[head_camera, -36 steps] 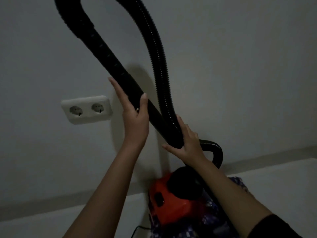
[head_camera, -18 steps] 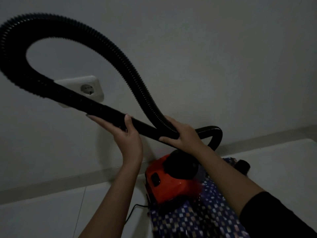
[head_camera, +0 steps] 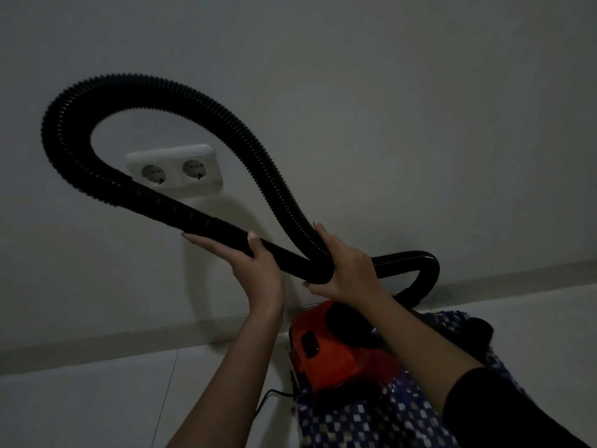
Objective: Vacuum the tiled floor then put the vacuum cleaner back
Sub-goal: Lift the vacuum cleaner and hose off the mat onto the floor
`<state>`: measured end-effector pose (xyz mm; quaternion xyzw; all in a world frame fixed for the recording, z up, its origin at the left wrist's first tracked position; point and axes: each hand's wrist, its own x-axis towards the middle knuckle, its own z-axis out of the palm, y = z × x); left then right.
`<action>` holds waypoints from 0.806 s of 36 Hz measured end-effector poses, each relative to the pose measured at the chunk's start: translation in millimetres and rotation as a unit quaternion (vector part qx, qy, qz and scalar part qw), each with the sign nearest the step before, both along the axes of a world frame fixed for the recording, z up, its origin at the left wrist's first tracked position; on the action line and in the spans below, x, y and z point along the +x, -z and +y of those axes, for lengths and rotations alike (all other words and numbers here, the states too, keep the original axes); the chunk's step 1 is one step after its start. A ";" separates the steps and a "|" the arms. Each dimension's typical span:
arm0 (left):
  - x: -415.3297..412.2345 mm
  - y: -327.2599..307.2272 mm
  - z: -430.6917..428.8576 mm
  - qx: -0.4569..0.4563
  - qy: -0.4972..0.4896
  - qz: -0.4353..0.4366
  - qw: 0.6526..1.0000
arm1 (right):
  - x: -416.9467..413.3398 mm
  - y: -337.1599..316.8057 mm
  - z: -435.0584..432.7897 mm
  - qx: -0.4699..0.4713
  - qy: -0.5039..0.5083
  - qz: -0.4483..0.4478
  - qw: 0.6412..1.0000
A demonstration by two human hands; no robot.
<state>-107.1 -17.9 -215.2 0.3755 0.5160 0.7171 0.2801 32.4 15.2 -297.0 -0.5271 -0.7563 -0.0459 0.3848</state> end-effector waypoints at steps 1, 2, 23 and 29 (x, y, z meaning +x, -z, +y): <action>0.6 -0.7 -0.1 0.001 0.001 0.000 1.000 | -2.5 3.0 -0.8 0.014 0.013 -0.005 1.000; 2.2 -2.2 -0.8 0.003 0.004 0.001 1.000 | -5.0 6.1 -0.8 0.024 0.031 -0.017 0.999; 0.0 14.1 4.0 0.041 0.073 0.079 0.993 | 5.1 23.4 5.6 -0.065 -0.011 -0.009 0.998; -6.3 37.8 -5.2 0.084 0.104 0.122 0.983 | 18.1 24.4 7.5 -0.053 -0.022 -0.022 0.998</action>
